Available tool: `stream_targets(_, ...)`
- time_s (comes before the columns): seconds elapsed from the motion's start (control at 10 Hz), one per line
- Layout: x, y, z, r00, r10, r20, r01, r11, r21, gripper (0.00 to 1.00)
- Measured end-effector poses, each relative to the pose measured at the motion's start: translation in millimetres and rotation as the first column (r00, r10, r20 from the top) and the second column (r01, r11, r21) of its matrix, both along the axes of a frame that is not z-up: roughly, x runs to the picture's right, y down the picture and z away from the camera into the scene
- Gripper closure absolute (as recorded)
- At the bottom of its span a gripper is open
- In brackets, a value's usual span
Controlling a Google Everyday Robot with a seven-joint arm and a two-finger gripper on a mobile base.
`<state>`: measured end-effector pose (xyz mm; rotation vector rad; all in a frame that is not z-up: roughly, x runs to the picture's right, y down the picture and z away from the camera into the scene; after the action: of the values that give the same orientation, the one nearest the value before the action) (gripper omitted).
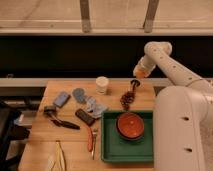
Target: Place apple in metal cup
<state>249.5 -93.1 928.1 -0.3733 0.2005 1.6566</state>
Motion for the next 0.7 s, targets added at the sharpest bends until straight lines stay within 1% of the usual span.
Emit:
stream_targets(0.1, 1.8, 2.2, 3.1, 1.0, 0.01, -0.002, -0.01, 0.9999, -0.006, 1.0)
stream_targets(0.2, 5.1, 10.0, 7.4, 1.0, 0.021, -0.001, -0.021, 0.9995, -0.023, 1.0)
stream_targets(0.5, -3.8, 30.0, 13.5, 1.0, 0.013, 0.009, -0.012, 0.9977, -0.067, 1.0)
stream_targets(0.6, -5.5, 35.3, 14.9, 1.0, 0.015, 0.012, -0.014, 0.9968, -0.079, 0.98)
stream_targets(0.7, -5.8, 39.4, 14.8, 1.0, 0.017, 0.014, -0.015, 0.9959, -0.089, 0.93)
